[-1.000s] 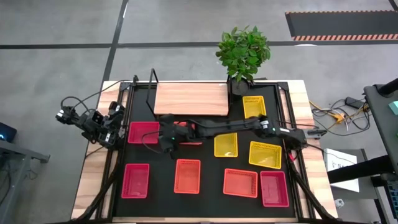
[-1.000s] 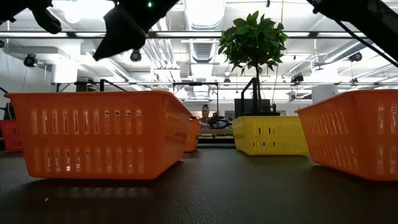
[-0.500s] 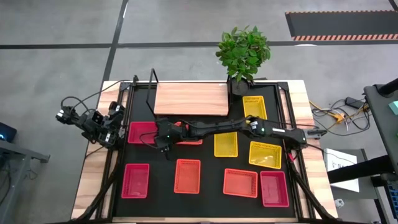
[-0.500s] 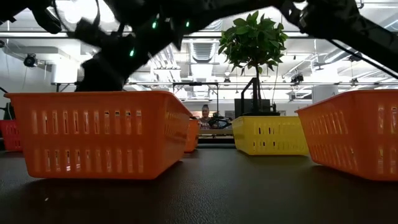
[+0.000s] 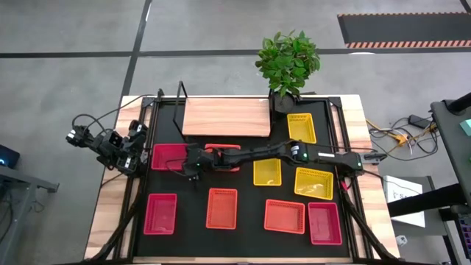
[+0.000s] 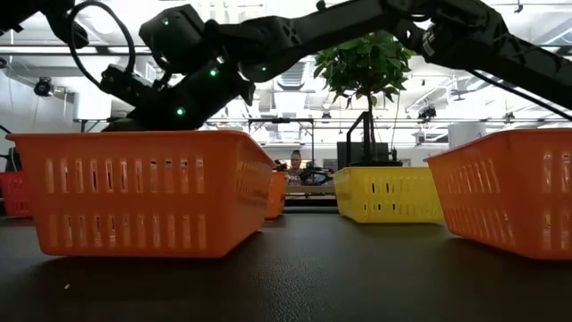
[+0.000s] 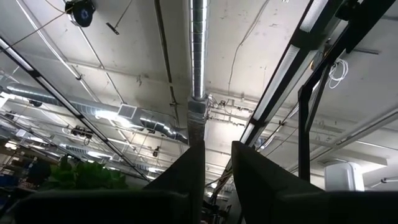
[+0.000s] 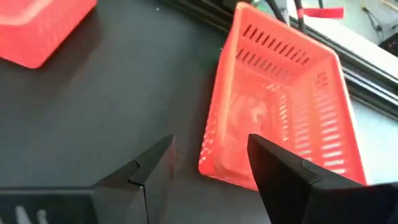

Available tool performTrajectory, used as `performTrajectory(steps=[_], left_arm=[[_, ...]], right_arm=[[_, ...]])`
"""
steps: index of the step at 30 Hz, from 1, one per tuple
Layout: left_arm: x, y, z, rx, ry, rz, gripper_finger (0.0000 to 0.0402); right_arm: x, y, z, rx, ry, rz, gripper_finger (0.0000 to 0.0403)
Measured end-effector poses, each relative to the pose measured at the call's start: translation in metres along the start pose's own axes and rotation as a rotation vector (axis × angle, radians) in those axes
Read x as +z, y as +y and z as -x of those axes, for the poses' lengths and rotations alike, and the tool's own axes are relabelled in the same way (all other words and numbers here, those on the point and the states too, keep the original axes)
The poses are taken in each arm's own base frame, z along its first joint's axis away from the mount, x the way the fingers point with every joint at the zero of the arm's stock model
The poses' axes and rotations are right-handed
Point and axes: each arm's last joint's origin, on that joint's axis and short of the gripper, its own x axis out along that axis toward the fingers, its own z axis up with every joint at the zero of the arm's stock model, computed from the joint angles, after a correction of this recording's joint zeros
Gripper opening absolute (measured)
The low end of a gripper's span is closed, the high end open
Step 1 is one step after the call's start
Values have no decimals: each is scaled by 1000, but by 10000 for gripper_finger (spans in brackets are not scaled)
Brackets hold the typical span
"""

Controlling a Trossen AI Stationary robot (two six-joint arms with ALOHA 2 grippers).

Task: Stack baskets on shelf by color
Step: Put the top red bin on the shelf

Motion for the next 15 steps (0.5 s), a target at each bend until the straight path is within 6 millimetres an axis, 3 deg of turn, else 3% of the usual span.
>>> performTrajectory(steps=[6, 15], left_arm=[[0, 0, 0, 0, -1, -3, 63], [0, 0, 0, 0, -2, -3, 63]], right_arm=[[-4, -5, -1, -5, 11, -9, 167], [-5, -7, -1, -4, 9, 9, 53]])
